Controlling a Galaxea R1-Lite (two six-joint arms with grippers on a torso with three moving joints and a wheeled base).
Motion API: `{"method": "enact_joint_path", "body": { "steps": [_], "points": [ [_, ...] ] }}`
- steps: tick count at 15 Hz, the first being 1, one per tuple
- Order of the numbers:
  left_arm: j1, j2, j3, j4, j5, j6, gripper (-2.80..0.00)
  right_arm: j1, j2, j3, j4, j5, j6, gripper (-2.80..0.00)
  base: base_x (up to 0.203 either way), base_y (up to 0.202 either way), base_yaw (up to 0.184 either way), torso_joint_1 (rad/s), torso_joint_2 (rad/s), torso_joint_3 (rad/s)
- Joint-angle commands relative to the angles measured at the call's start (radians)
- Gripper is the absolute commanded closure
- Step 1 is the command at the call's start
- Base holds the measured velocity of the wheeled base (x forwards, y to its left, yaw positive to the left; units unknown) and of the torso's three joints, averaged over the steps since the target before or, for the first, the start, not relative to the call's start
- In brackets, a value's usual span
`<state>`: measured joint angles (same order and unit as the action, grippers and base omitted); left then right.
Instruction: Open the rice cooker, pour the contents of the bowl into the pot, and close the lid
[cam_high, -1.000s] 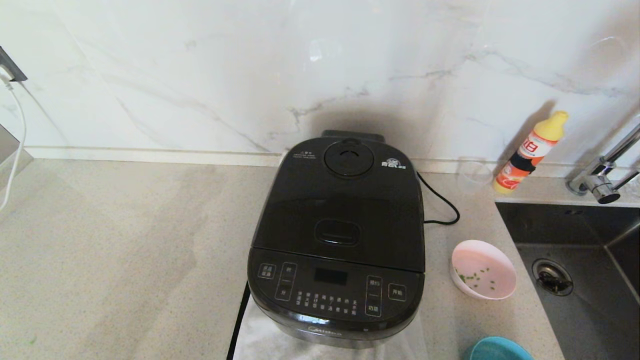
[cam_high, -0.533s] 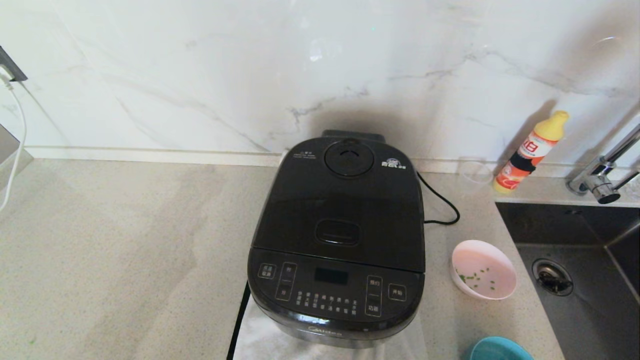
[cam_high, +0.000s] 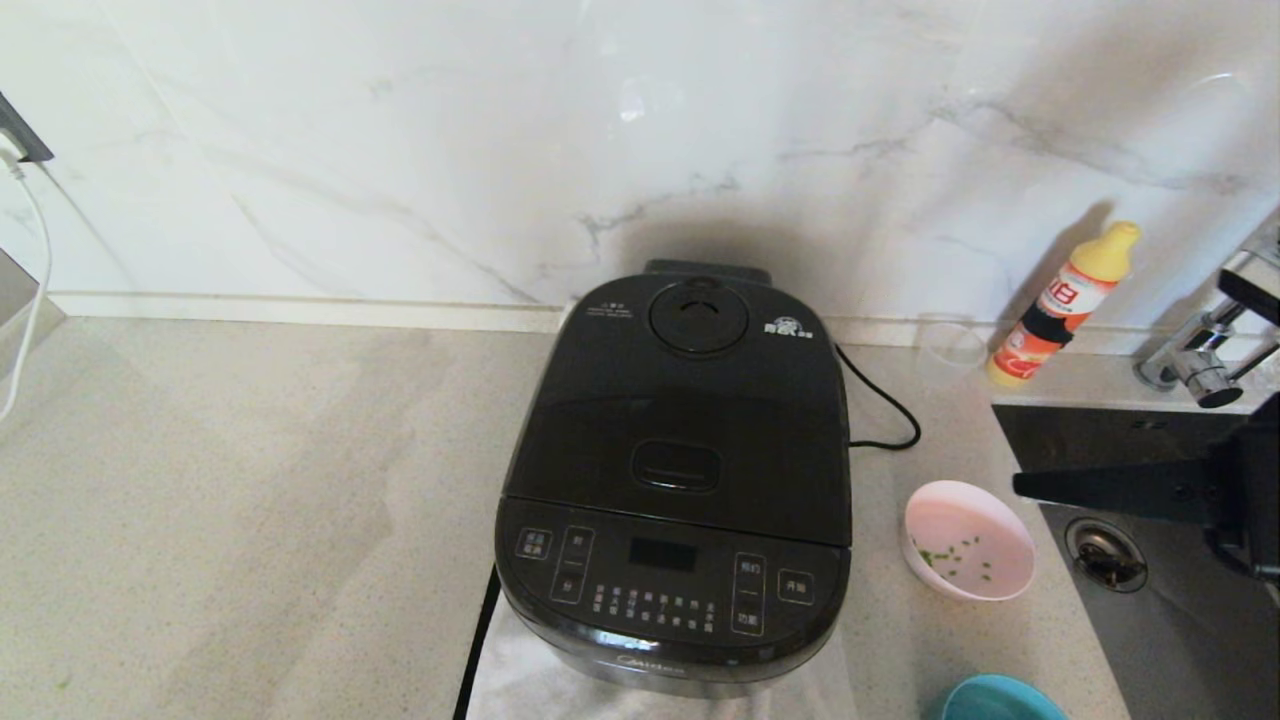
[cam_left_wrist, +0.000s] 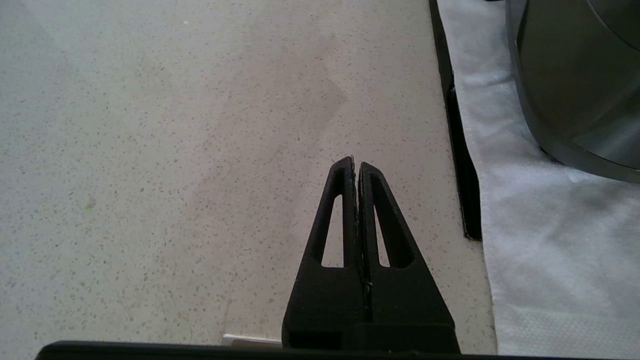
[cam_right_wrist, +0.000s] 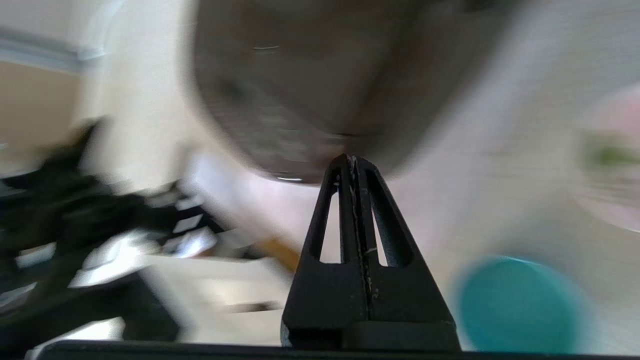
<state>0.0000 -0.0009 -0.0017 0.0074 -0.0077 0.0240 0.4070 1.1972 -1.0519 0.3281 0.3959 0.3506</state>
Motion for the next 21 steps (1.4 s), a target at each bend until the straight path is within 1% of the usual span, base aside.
{"method": "enact_joint_path", "body": {
  "steps": [1,3,5,8,10,12,15,21],
  "points": [
    [0.000,0.001,0.000,0.000,-0.001,0.001,0.00,0.089,0.092,-0.039,0.002,0.058,0.041,0.00,0.000,0.000,0.000,0.000,0.00,0.000],
    [0.001,0.001,0.000,0.000,-0.001,0.001,0.00,0.164,0.102,-0.040,0.004,0.075,0.051,0.00,0.000,0.000,0.000,0.000,0.00,0.000],
    [0.000,0.001,0.000,0.000,0.000,0.001,0.00,0.245,0.121,-0.027,0.007,0.063,0.068,0.00,0.000,0.000,0.000,0.000,0.00,0.000],
    [0.002,0.001,0.000,0.000,0.000,0.001,0.00,0.307,0.179,-0.021,0.007,-0.001,0.075,0.00,0.000,0.000,0.000,0.000,0.00,0.000],
    [0.001,0.001,0.000,0.000,0.000,0.001,0.00,0.337,0.203,-0.022,0.004,-0.008,0.076,0.00,0.000,0.000,0.000,0.000,0.00,0.000],
    [0.000,0.001,0.000,0.000,0.000,0.001,0.00,0.356,0.222,-0.025,0.002,-0.009,0.077,0.00,0.000,0.000,0.000,0.000,0.00,0.000],
    [0.000,0.001,0.000,0.000,0.000,0.001,0.00,0.357,0.231,-0.031,0.000,-0.009,0.096,0.00,0.000,0.000,0.000,0.000,0.00,0.000],
    [0.002,0.001,0.000,0.000,0.000,0.001,0.00,0.358,0.237,-0.043,-0.001,-0.009,0.099,0.00,0.000,0.000,0.000,0.000,0.00,0.000]
  ]
}}
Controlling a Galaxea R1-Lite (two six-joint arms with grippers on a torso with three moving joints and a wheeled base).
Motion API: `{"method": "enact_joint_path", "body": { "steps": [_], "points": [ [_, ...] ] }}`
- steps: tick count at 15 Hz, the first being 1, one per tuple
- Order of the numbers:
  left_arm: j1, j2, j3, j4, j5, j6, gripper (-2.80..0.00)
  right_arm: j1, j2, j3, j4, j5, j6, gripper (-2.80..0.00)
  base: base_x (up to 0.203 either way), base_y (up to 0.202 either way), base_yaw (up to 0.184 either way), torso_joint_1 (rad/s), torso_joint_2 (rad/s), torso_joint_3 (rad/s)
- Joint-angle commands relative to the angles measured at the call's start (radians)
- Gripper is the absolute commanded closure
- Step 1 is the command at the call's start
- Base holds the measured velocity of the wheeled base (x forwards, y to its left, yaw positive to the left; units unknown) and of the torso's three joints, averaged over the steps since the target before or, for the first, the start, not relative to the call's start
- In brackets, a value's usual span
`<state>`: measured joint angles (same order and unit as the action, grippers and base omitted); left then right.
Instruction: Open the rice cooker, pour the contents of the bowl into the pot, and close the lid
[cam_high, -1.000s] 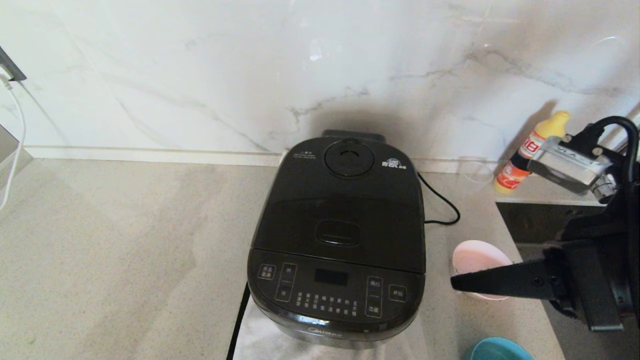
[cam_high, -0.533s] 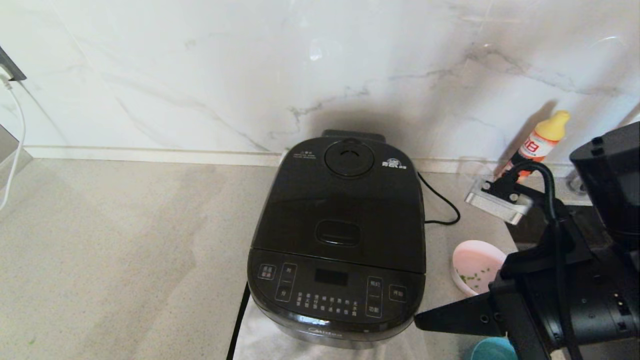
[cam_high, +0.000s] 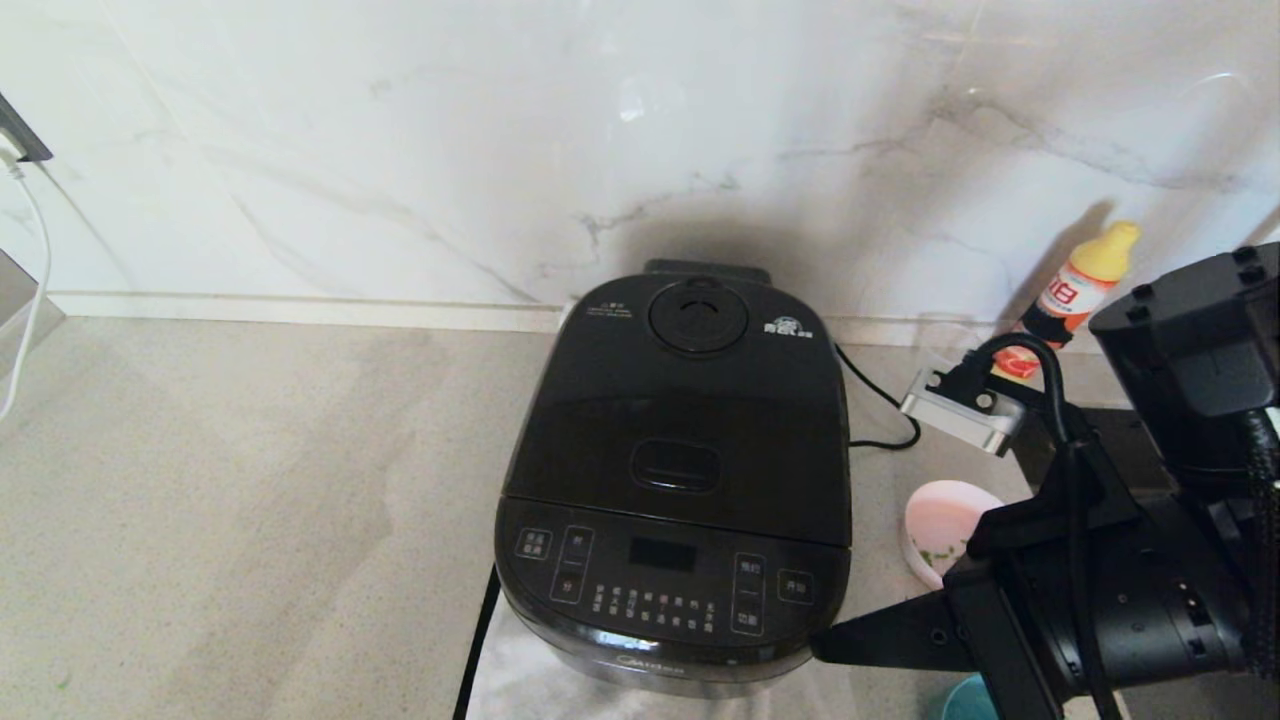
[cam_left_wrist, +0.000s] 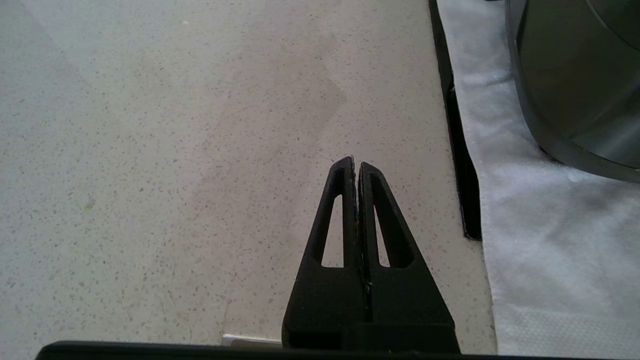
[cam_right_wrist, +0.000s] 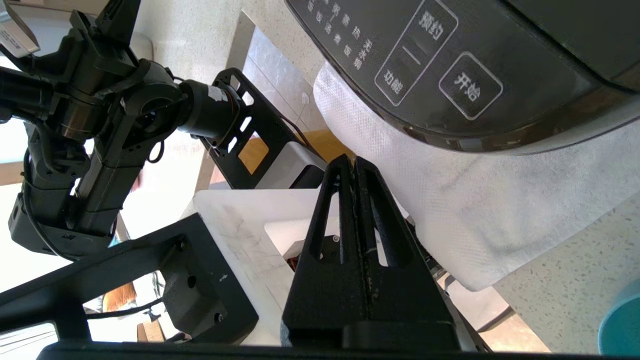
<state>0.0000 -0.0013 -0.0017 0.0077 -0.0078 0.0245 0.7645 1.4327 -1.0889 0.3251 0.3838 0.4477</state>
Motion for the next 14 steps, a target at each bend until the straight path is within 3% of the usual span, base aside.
{"method": "enact_joint_path", "body": {
  "steps": [1,14],
  "points": [
    [0.000,0.001,0.000,0.000,0.000,0.000,0.00,-0.001,0.003,-0.010,0.003,0.003,0.003,0.00,0.000,0.000,0.000,0.000,0.00,0.000],
    [0.000,0.001,0.000,0.000,0.000,0.000,0.00,-0.030,0.008,-0.027,-0.004,0.001,0.017,0.00,0.000,0.000,0.000,0.000,0.00,0.000]
  ]
}}
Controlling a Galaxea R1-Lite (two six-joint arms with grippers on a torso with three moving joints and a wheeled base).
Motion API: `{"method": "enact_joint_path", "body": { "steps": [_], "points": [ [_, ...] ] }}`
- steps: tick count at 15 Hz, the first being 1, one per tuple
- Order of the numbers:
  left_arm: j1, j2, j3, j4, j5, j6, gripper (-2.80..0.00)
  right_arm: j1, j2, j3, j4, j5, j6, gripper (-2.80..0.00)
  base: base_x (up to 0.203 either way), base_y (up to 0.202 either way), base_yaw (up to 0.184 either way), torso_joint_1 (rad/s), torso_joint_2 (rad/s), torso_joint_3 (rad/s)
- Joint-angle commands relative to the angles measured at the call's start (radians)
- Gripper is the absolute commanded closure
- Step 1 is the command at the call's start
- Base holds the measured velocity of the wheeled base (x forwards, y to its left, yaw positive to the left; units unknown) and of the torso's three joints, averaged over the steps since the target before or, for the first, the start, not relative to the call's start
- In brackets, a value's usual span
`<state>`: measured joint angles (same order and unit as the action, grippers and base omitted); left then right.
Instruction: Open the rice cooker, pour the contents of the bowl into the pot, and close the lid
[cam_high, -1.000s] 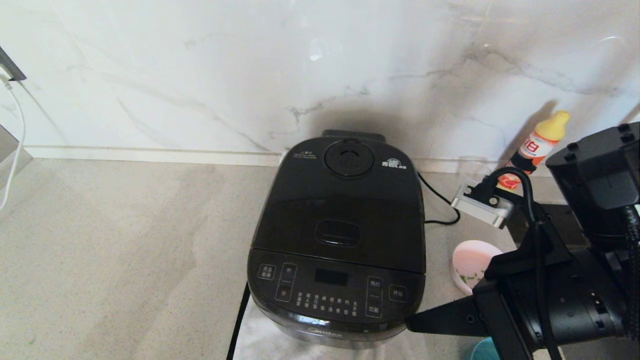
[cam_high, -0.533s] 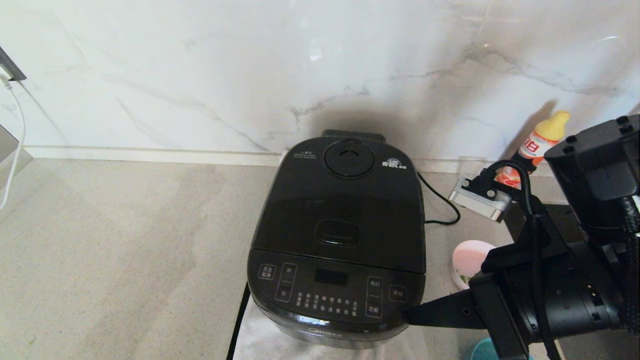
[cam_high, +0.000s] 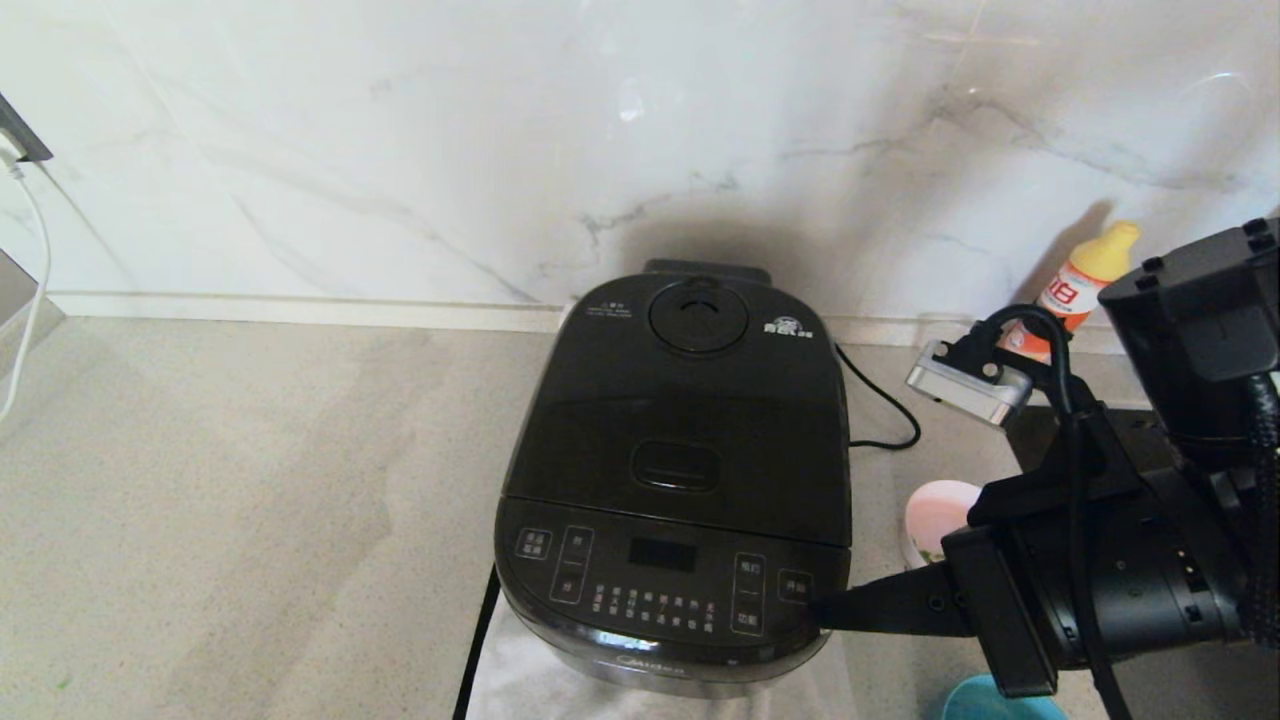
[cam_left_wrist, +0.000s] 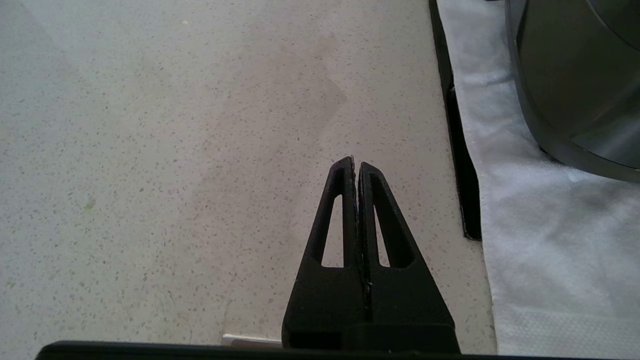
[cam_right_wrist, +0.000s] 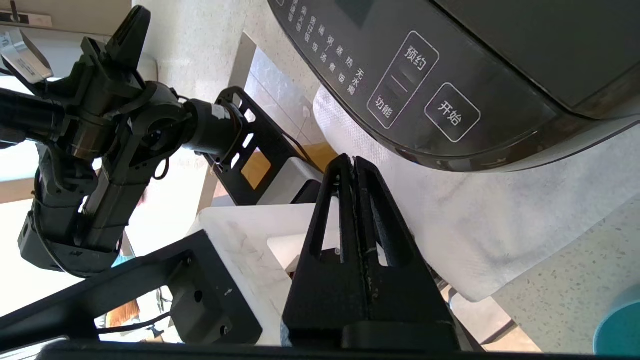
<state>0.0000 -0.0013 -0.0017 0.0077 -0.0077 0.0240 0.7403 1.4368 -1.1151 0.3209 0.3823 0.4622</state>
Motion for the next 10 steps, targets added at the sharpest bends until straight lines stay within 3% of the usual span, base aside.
{"method": "enact_joint_path", "body": {
  "steps": [1,10],
  "points": [
    [0.001,0.001,0.000,0.000,0.000,0.001,0.00,-0.012,0.011,0.000,-0.008,0.003,0.003,0.00,0.000,0.000,0.000,0.000,0.00,0.000],
    [0.000,0.001,0.000,0.000,0.000,0.001,0.00,-0.052,0.042,0.008,-0.042,0.006,0.003,0.00,0.000,0.000,0.000,0.000,0.00,0.000]
  ]
}}
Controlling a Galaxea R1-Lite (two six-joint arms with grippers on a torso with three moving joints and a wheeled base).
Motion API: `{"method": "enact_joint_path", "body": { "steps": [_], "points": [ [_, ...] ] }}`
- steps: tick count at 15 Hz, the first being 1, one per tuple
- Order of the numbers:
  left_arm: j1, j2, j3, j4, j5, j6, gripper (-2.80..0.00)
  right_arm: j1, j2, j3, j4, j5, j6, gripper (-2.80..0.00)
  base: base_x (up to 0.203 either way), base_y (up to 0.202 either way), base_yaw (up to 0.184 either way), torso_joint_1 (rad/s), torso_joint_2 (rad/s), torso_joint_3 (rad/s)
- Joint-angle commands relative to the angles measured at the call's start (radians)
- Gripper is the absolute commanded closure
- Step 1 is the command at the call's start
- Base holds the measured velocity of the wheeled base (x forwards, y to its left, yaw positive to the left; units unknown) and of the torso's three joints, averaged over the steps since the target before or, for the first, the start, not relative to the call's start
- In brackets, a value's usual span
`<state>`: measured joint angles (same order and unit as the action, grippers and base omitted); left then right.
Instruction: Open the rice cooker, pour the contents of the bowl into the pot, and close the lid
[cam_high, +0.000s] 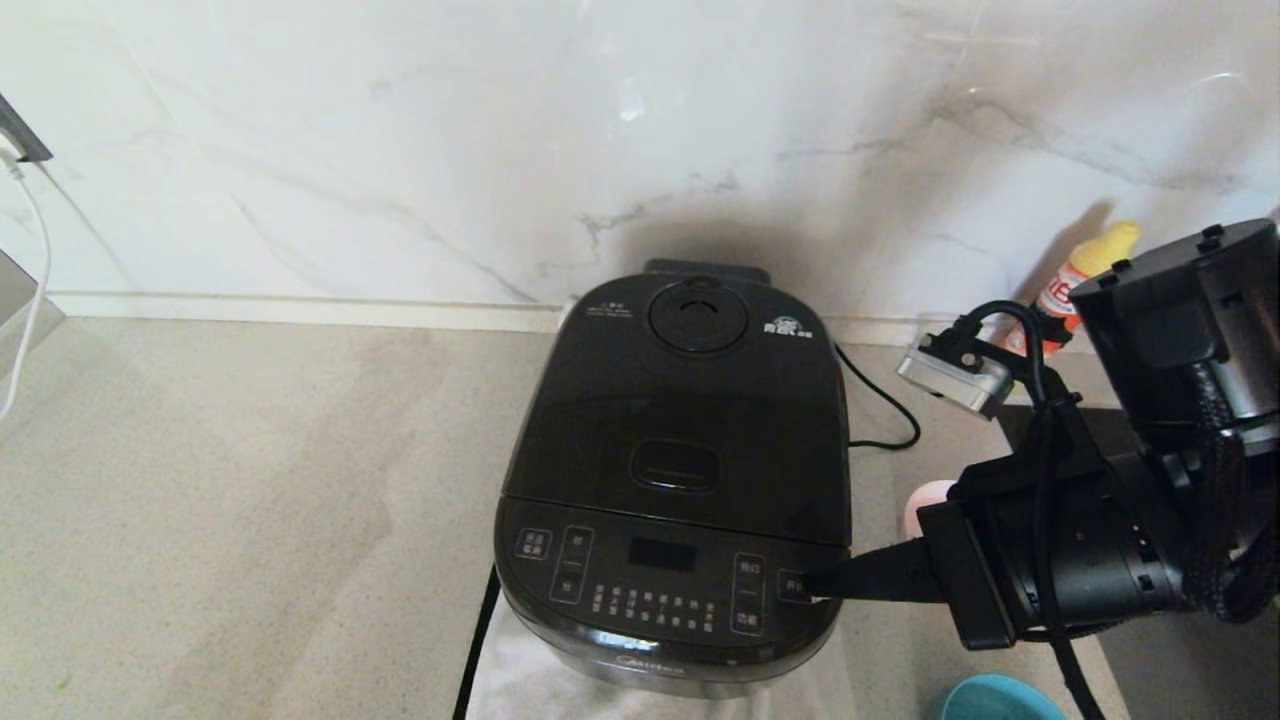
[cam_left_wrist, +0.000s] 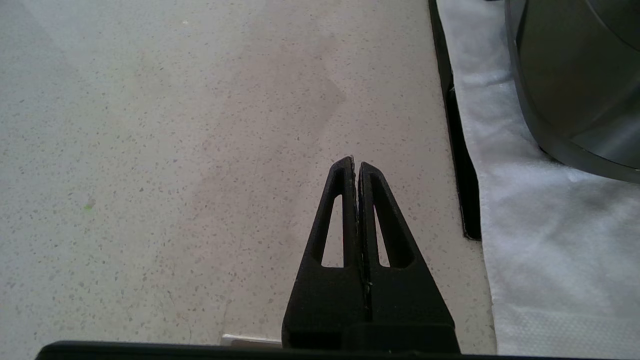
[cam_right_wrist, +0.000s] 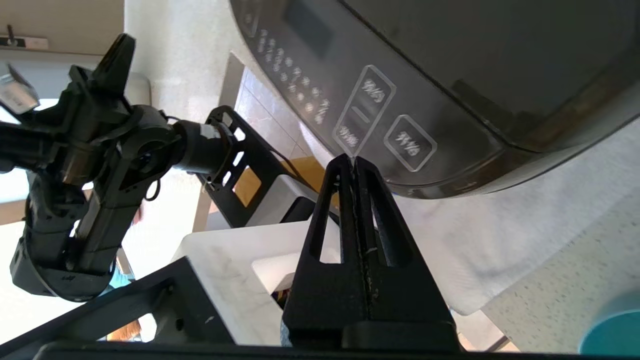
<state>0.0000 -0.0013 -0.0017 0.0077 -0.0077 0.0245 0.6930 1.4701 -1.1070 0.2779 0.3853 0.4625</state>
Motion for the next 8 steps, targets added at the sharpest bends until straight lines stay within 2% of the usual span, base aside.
{"method": "enact_joint_path", "body": {
  "steps": [1,8],
  "points": [
    [0.000,0.001,0.000,0.000,0.000,0.000,0.00,-0.004,0.014,-0.002,0.001,0.003,0.002,0.00,0.000,0.000,0.000,0.000,0.00,0.000],
    [0.000,0.001,0.000,0.000,0.000,0.000,0.00,-0.026,0.043,0.012,-0.032,0.005,0.004,0.00,0.000,0.000,0.000,0.000,0.00,0.000]
  ]
}}
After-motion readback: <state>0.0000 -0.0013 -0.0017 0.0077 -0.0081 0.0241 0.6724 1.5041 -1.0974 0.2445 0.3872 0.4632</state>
